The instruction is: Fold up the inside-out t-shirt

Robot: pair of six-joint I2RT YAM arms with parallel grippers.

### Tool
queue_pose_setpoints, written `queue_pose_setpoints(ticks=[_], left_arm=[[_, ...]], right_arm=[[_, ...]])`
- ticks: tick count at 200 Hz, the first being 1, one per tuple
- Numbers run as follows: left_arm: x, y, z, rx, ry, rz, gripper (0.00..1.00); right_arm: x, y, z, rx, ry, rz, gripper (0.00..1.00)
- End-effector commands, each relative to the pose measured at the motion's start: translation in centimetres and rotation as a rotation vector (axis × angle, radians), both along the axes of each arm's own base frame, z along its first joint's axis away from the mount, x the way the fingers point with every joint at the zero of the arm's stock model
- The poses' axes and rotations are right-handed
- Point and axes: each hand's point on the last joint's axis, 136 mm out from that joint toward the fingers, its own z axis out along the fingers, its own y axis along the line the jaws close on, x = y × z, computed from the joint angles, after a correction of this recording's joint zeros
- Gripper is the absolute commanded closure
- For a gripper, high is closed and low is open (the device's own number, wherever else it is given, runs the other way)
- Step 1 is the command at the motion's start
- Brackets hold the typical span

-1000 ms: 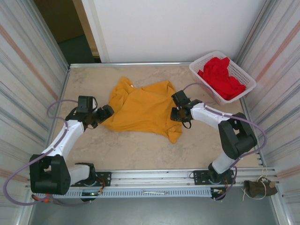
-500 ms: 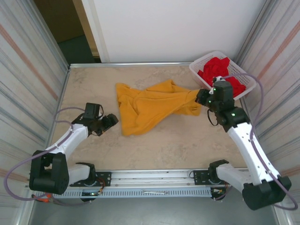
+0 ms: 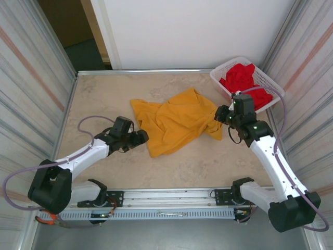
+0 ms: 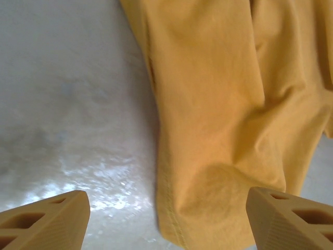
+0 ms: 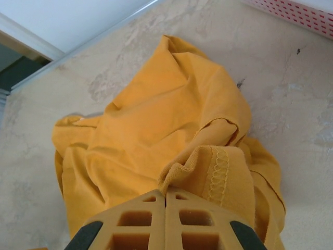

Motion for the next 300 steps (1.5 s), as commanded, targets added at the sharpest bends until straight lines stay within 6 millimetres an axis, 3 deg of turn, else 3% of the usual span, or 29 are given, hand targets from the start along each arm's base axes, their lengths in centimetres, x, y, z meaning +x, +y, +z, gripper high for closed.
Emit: queue_pose_setpoints(ticks=[1,35,46,51,55,65,70,89,112,134,166,200,222,240,261,282,300], left_arm=[[0.2,-1.5,-0.1,0.004,-0.005,0.022,0.2],[-0.8,-4.3,-2.4,0.033,0.056,-0.042,0.19],[-0.7,-5.0,-3.2,0.053,0.065,-0.062,0.23],[-0.6,-5.3,-3.3,0.057,0.067,-0.068,0.3],[-0.3,-5.4,-3.4,0.06,0.066,-0.071,0.41],[0.7,-5.5,-3.0,0.073,0.057,-0.077,0.83],[1.4,-5.3,-2.5,0.075,0.051,-0.079,0.99],[5.1,-3.3,1.8,0.076,-0.012,-0.066,1.0],[10.3,0.0,10.0,-0.067,-0.119,-0.036,1.0],[13.0,3.0,17.0,-0.194,-0.165,-0.042,1.0],[12.8,4.9,24.6,-0.274,-0.266,-0.078,1.0],[11.5,5.4,29.1,-0.326,-0.375,-0.063,1.0],[12.5,5.6,28.7,-0.32,-0.388,-0.04,1.0],[14.9,5.7,26.2,-0.307,-0.343,-0.021,0.99],[19.2,5.9,22.1,-0.282,-0.289,0.012,0.99],[24.1,5.8,16.8,-0.256,-0.215,0.028,0.96],[26.8,5.8,12.6,-0.23,-0.154,0.024,0.79]], right_arm=[[0.2,0.1,0.8,0.016,-0.024,0.002,1.0],[0.6,0.1,1.1,0.025,-0.029,0.003,1.0],[0.6,0.1,1.5,0.029,-0.035,0.003,1.0],[0.7,0.1,1.7,0.033,-0.041,0.003,1.0],[0.7,0.0,1.9,0.036,-0.045,0.001,1.0],[0.8,-0.1,3.0,0.055,-0.066,0.001,1.0],[0.9,-0.3,3.6,0.067,-0.076,-0.001,1.0],[0.9,-1.0,6.8,0.119,-0.13,-0.008,1.0],[0.8,-1.6,10.3,0.164,-0.19,-0.007,1.0],[0.4,-1.5,12.7,0.193,-0.233,0.003,1.0],[-1.6,-1.5,17.3,0.237,-0.346,0.017,1.0],[-2.8,-1.6,20.2,0.268,-0.42,0.013,1.0],[-2.1,-1.4,18.7,0.271,-0.38,0.012,1.0],[-0.6,-1.6,15.1,0.257,-0.312,-0.015,1.0],[1.5,-2.4,9.0,0.204,-0.196,-0.076,1.0],[3.7,-3.2,3.1,0.153,-0.095,-0.129,1.0],[4.9,-4.2,-1.0,0.085,-0.033,-0.177,1.0]])
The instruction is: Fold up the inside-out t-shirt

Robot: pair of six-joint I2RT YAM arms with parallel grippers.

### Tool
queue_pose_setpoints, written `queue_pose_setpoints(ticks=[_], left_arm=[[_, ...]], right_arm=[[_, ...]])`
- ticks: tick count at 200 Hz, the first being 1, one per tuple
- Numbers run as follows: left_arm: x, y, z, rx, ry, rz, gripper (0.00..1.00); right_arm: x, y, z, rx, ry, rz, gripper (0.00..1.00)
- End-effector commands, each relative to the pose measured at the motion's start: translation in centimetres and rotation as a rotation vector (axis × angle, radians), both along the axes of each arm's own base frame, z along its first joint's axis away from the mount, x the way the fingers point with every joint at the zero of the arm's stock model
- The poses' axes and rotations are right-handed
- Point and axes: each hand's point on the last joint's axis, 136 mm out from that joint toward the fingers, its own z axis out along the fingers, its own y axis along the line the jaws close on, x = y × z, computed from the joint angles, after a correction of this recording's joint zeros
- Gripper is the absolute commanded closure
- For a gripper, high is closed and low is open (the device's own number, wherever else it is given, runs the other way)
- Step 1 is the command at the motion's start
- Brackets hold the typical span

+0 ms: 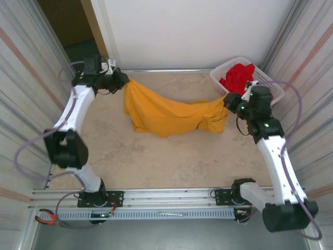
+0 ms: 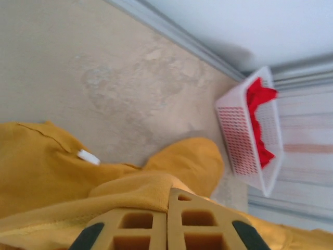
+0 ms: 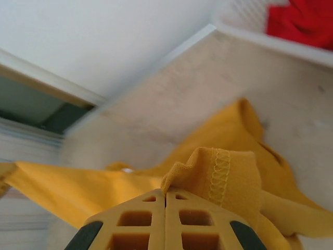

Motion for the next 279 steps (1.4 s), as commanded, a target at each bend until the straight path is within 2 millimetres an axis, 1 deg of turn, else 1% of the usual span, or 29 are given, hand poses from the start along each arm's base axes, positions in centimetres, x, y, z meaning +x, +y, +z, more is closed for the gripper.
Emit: queue_pose_setpoints(ticks=[1,10,21,31,40,42,47,50,52,57,61,69,82,96,109,131,149,178,205,218,240,258,279], left_arm=[[3.5,0.7,-4.3,0.038,0.041,0.015,0.77],[3.7,1.1,-6.0,0.063,0.074,0.021,0.69],[3.0,1.6,-7.4,0.083,0.102,0.027,0.61],[1.6,1.9,-8.1,0.098,0.104,0.034,0.53],[0.0,2.2,-8.7,0.108,0.103,0.046,0.49],[-0.2,2.3,-8.6,0.11,0.099,0.049,0.49],[-1.4,2.5,-9.3,0.116,0.108,0.058,0.48],[-1.7,2.5,-9.1,0.115,0.099,0.063,0.47],[-2.3,2.6,-9.6,0.117,0.109,0.067,0.46],[-3.1,2.7,-9.7,0.113,0.101,0.073,0.46],[-4.1,2.8,-10.5,0.114,0.115,0.078,0.46],[-5.5,2.9,-11.3,0.12,0.122,0.088,0.46],[-7.2,3.1,-12.8,0.142,0.132,0.093,0.45],[-8.3,3.5,-14.3,0.171,0.147,0.101,0.45],[-8.3,3.6,-15.2,0.174,0.15,0.103,0.46],[-7.4,3.5,-16.2,0.194,0.134,0.092,0.46],[-6.3,3.3,-16.3,0.207,0.094,0.078,0.46],[-4.7,2.7,-15.8,0.197,0.006,0.06,0.46],[-3.8,2.5,-16.6,0.189,0.003,0.062,0.46],[-3.4,2.2,-16.7,0.179,-0.008,0.058,0.47],[-3.5,1.8,-16.6,0.16,-0.021,0.048,0.48],[-4.1,1.4,-16.2,0.148,-0.045,0.037,0.49],[-4.9,1.5,-15.8,0.151,-0.06,0.045,0.49]], right_arm=[[1.7,-1.9,-3.9,-0.077,0.044,-0.088,1.0],[2.0,-2.3,-5.6,-0.107,0.073,-0.099,1.0],[2.0,-2.6,-7.3,-0.128,0.107,-0.106,1.0],[1.9,-2.7,-8.0,-0.135,0.119,-0.104,1.0],[1.7,-2.7,-8.5,-0.135,0.125,-0.104,1.0],[1.7,-2.7,-8.6,-0.136,0.128,-0.103,1.0],[1.6,-2.6,-8.7,-0.135,0.125,-0.102,1.0],[1.5,-2.6,-8.8,-0.135,0.126,-0.101,1.0],[1.5,-2.7,-8.8,-0.135,0.125,-0.102,1.0],[1.5,-2.7,-8.9,-0.136,0.127,-0.102,1.0],[1.4,-2.7,-8.9,-0.136,0.126,-0.102,1.0],[1.4,-2.7,-9.0,-0.14,0.127,-0.102,1.0],[1.4,-2.7,-9.1,-0.145,0.13,-0.097,1.0],[1.4,-2.9,-9.1,-0.15,0.132,-0.098,1.0],[1.5,-3.0,-9.0,-0.151,0.131,-0.099,1.0],[1.6,-2.9,-8.7,-0.149,0.128,-0.094,1.0],[1.6,-2.9,-8.6,-0.148,0.126,-0.092,1.0],[1.6,-2.9,-8.6,-0.141,0.125,-0.095,1.0],[1.7,-2.7,-8.6,-0.129,0.124,-0.091,1.0],[1.8,-2.7,-8.3,-0.124,0.12,-0.091,1.0],[1.8,-2.7,-8.1,-0.125,0.118,-0.092,1.0],[1.9,-2.6,-7.9,-0.124,0.115,-0.09,1.0],[2.0,-2.7,-8.0,-0.125,0.116,-0.093,1.0]])
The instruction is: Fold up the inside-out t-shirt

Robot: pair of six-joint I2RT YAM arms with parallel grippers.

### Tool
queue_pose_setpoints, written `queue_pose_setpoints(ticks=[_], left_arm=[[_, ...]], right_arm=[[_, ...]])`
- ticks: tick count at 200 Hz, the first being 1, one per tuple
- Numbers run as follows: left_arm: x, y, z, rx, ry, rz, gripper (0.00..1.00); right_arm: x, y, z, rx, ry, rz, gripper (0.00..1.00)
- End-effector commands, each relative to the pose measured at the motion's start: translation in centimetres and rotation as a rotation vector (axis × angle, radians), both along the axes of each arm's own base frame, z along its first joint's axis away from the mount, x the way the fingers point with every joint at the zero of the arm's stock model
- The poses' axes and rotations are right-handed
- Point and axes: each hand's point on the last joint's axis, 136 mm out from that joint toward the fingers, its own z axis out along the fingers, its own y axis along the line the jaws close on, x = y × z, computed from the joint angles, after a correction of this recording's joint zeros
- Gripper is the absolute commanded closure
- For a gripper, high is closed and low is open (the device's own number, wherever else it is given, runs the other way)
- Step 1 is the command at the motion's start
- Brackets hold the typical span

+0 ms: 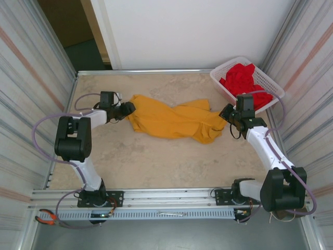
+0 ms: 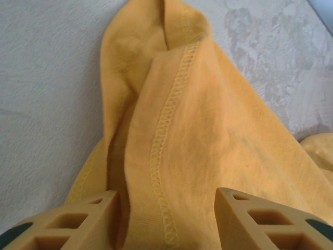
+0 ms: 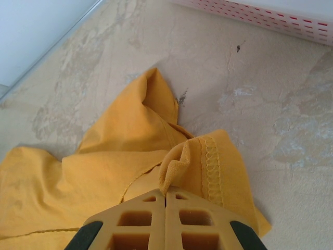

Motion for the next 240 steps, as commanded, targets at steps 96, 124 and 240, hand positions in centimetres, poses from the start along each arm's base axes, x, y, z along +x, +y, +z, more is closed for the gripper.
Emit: queue_pose_setpoints(ticks=[96,124,240], left_arm=[[-1.3,-0.7,2.5,0.083,0.001,-0.021,0.47],[-1.0,-0.9,2.7,0.107,-0.019,-0.035,0.48],[-1.1,-0.9,2.6,0.175,-0.041,-0.063,0.47]], right_arm=[[0.5,-0.3,1.6,0.0,-0.05,-0.001,1.0],[0.4,-0.3,1.5,-0.002,-0.045,-0.003,1.0],[0.5,-0.4,1.4,0.0,-0.044,-0.005,1.0]])
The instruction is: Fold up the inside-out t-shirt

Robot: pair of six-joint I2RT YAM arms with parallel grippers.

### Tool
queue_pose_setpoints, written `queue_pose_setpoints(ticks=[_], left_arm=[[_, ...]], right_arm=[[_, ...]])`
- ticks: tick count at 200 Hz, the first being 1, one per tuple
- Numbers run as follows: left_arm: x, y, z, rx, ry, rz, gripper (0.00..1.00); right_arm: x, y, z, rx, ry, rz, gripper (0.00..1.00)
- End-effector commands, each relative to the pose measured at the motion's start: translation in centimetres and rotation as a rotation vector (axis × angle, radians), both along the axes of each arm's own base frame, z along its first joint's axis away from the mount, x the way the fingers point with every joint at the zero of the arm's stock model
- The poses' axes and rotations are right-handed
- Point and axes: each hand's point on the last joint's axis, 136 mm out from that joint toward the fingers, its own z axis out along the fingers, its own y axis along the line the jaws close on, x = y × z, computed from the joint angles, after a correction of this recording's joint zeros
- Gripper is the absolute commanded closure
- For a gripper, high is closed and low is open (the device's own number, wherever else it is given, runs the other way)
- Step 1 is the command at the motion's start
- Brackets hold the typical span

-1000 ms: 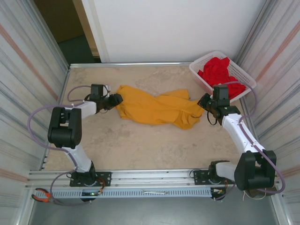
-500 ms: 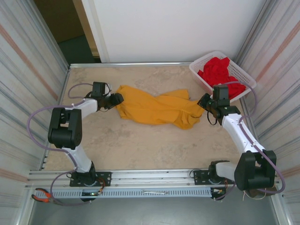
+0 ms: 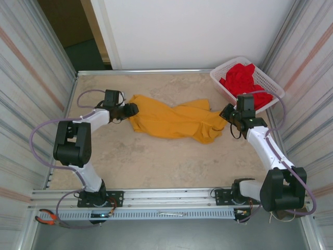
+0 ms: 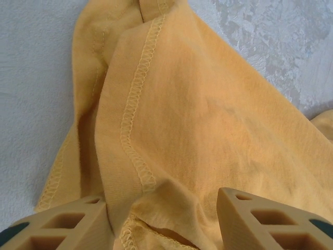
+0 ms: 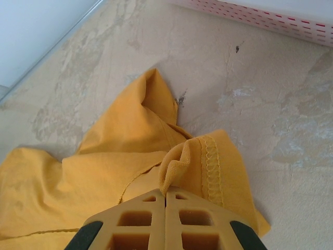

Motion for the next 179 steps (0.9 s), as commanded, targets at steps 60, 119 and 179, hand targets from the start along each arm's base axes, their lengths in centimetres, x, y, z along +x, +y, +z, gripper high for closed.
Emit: queue_pose_setpoints(ticks=[60,119,179], left_arm=[[0.3,0.0,-0.9,0.028,-0.011,-0.019,0.5],[0.1,-0.8,0.4,-0.028,-0.038,-0.048,1.0],[-2.9,0.7,12.4,-0.245,-0.175,0.022,1.0]], right_arm=[[0.4,-0.3,1.4,0.0,-0.042,-0.003,1.0],[0.7,-0.5,0.2,0.001,-0.013,-0.008,1.0],[3.3,0.1,-0.7,0.009,0.03,0.058,0.45]])
